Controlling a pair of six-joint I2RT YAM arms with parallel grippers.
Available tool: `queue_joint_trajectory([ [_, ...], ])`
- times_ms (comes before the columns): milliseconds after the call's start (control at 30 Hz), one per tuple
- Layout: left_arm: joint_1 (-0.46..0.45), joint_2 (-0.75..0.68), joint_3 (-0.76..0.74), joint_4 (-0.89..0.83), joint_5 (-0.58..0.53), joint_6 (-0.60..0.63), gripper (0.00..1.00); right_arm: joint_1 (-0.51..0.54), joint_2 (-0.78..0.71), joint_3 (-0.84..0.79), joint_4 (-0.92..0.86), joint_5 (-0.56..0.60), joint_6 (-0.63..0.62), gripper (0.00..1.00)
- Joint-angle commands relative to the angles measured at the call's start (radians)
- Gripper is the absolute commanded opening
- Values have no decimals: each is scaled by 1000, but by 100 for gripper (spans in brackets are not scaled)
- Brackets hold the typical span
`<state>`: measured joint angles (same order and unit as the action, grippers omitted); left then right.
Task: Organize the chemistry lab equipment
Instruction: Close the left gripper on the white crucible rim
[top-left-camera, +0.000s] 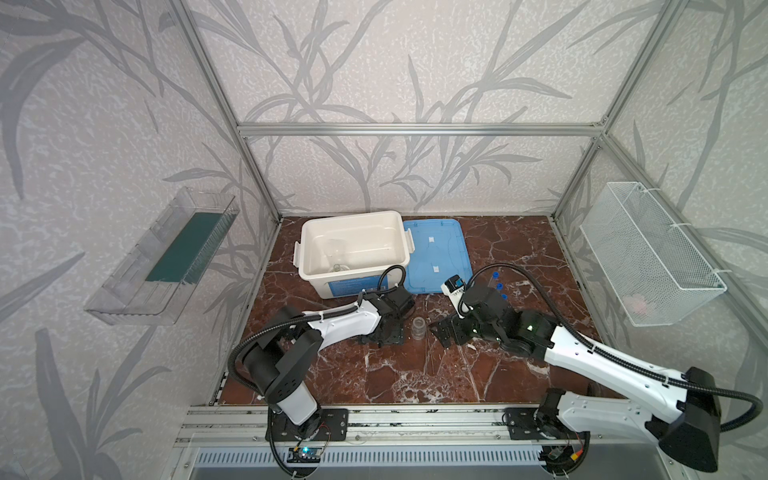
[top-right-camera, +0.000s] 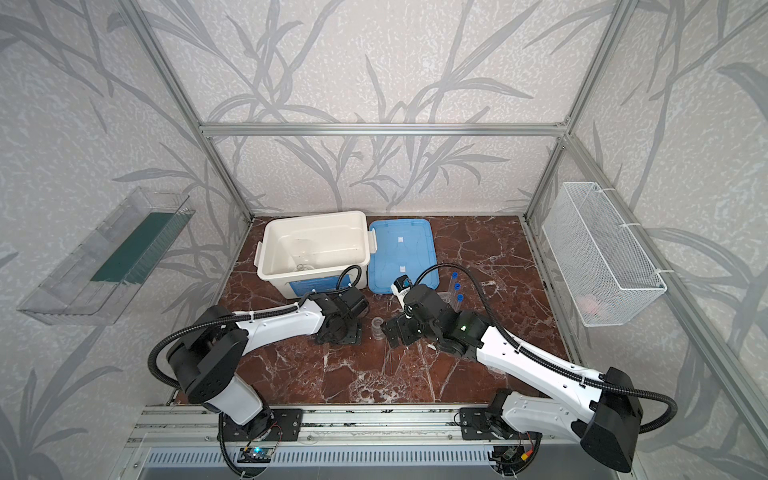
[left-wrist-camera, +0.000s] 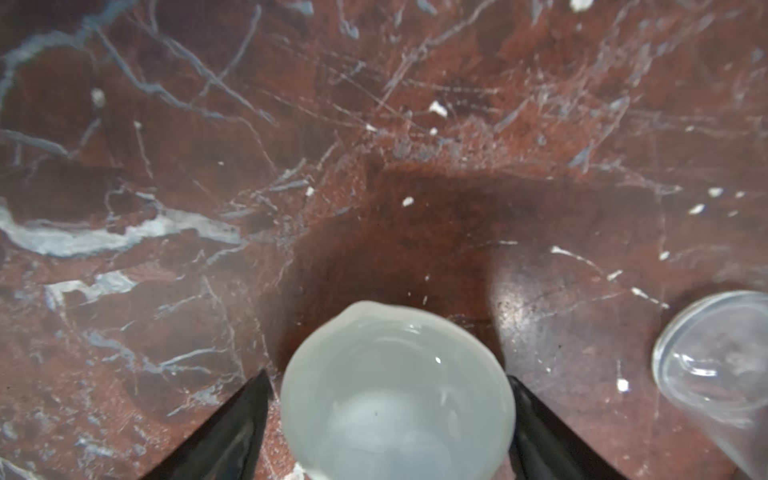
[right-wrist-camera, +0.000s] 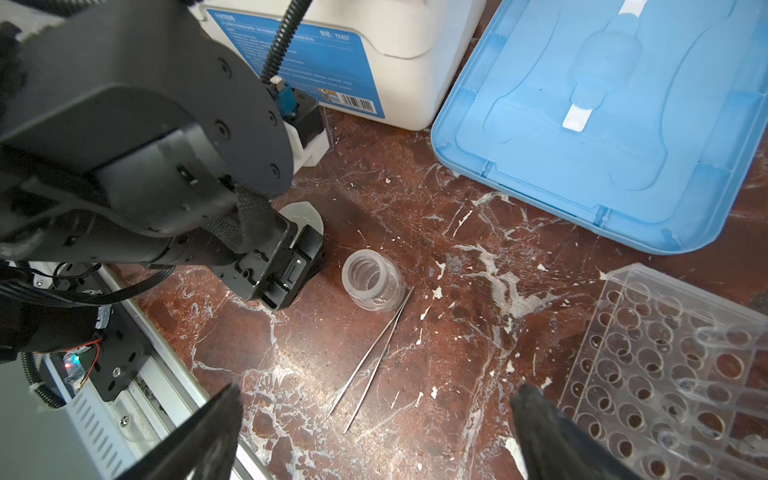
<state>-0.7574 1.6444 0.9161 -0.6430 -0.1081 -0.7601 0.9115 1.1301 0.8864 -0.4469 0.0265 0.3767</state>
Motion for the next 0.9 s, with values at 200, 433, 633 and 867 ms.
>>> queue_joint_trajectory([
  [200,-4,60,40,-18,-52,30,86,2,25,8,30,-24,13,99],
  [433,-7,73,40,-24,-51,22,76,2,23,7,32,-15,14,99],
  [633,-8,61,37,-38,-54,13,68,2,34,6,38,-16,18,99],
  [867,-8,46,32,-41,-64,16,64,2,42,7,41,-17,19,99],
])
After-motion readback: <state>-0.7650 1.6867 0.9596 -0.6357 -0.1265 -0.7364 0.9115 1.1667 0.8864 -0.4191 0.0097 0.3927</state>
